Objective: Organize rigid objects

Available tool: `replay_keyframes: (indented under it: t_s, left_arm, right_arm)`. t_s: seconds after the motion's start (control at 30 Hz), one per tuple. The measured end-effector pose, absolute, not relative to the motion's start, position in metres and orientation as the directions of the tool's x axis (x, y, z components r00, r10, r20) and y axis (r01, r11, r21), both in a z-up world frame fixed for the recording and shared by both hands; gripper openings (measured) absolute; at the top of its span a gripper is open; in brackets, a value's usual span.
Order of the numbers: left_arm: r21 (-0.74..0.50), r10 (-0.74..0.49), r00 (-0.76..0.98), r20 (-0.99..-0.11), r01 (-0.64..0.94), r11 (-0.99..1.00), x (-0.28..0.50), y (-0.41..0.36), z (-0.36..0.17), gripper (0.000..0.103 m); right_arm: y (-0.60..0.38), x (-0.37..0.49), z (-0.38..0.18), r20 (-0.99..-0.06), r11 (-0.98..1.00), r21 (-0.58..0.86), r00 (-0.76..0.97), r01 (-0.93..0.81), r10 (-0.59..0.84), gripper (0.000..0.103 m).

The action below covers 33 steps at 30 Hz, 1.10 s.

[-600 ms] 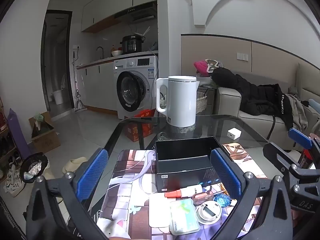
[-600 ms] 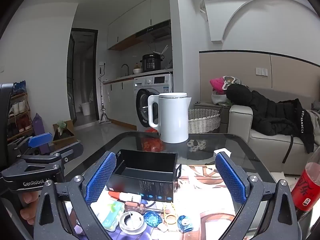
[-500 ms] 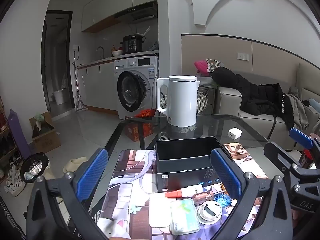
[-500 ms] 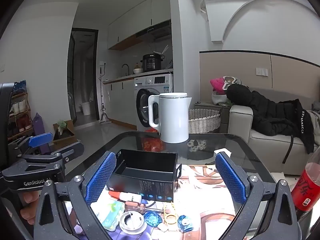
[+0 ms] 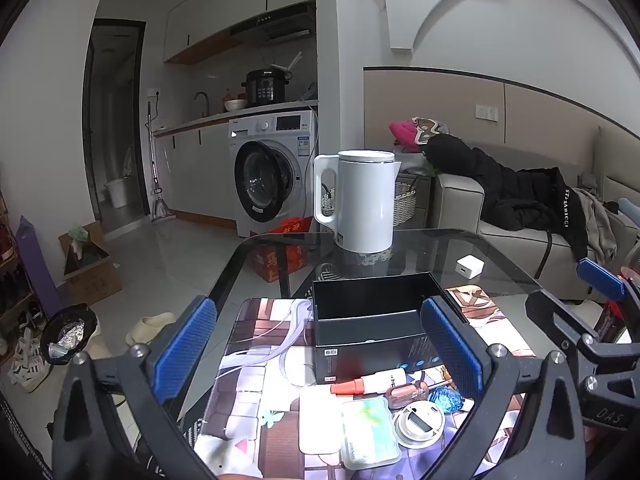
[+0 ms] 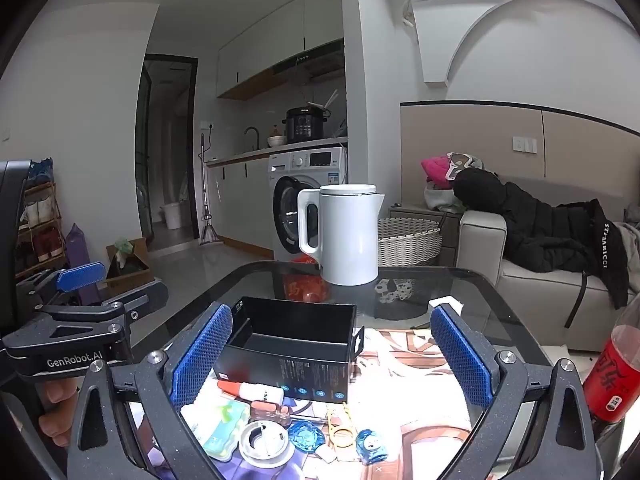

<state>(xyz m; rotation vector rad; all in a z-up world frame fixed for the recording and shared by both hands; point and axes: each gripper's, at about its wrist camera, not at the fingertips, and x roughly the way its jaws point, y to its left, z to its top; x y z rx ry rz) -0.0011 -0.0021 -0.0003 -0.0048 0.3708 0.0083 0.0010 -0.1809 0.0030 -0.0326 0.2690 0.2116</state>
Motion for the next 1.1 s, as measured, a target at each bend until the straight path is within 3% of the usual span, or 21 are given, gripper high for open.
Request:
replay_keyframes:
  t_s: [1.1]
  left_arm:
    - [-0.026, -0.004, 0.928, -0.373, -0.006, 1.000, 0.003, 0.003, -0.004, 0.103]
  right_arm:
    - [-0.180, 0.000, 0.001, -0.274, 0.977, -0.004, 0.940, -0.214, 0.205, 0.101]
